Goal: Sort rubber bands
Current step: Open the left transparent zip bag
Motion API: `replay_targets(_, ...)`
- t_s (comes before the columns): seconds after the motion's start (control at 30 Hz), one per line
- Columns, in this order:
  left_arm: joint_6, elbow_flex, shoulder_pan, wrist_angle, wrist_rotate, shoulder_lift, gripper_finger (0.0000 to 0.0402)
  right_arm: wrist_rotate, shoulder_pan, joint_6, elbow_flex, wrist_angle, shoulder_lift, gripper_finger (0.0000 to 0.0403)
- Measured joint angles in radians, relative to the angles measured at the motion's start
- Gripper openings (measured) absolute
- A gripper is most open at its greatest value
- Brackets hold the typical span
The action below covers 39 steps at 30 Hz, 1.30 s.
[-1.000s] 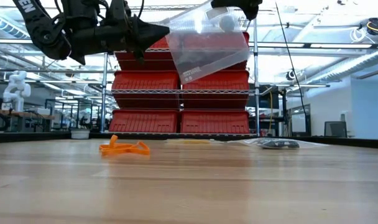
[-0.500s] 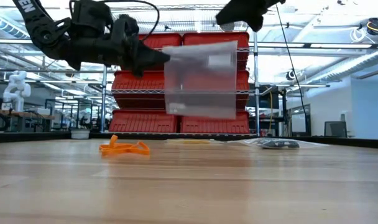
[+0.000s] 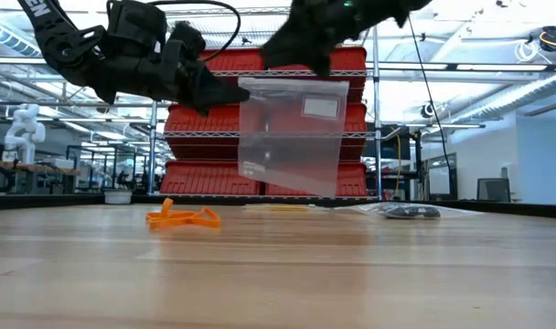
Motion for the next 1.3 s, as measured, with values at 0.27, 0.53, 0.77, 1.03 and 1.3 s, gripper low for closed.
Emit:
replay_targets(0.27,0.005,0.000,0.000,-0.023,-0.036,0.000,0.0000,-0.020,0.002,-0.020,0.188,-0.147,0.174,0.0155)
replay_targets(0.53,0.004,0.000,0.000,-0.031,-0.040,0.000,0.0000,0.059,0.003,-0.027,0.283,-0.267,0.245,0.0121)
replay_targets(0.77,0.004,0.000,0.000,-0.043,-0.058,0.000,0.0000,0.061,0.005,-0.030,0.283,-0.268,0.241,0.0014)
replay_targets(1.03,0.004,0.002,0.001,-0.057,-0.085,0.000,0.0000,0.063,0.008,-0.028,0.284,-0.339,0.240,0.0010)
replay_targets(1.3,0.003,0.002,0.002,-0.059,-0.086,0.000,0.0000,0.066,0.021,-0.016,0.284,-0.447,0.215,0.0007)
